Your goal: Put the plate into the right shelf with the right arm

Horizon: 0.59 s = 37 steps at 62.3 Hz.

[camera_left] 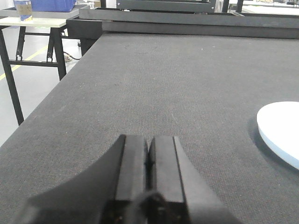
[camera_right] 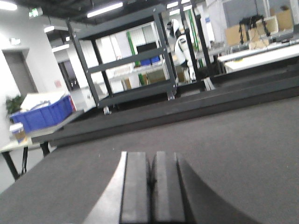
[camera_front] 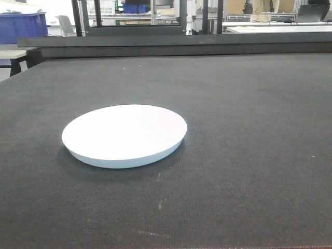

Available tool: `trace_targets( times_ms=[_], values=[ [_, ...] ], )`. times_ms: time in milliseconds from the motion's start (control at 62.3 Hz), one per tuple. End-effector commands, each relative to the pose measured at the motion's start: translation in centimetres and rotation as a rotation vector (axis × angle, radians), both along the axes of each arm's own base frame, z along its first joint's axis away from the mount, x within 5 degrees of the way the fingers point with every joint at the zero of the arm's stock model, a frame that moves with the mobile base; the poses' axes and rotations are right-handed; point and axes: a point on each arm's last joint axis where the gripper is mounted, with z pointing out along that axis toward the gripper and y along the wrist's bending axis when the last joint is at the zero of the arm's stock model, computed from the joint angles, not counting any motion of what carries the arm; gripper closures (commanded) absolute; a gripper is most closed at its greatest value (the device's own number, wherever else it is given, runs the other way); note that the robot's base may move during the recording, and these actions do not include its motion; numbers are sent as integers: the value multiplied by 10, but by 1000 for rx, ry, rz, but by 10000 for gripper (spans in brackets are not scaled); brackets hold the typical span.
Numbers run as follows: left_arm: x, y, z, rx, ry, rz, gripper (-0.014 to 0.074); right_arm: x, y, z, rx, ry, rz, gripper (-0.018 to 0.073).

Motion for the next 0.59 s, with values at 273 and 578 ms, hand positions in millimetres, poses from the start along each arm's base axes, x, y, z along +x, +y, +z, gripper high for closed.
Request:
trace_targets(
  times_ms=[273,578],
  values=[
    [0,0,5,-13,-82,6,643,101,48,85,-308,579,308,504],
    [0,0,5,-13,-82,6,643,212,148,41,-495,934,545,478]
  ],
)
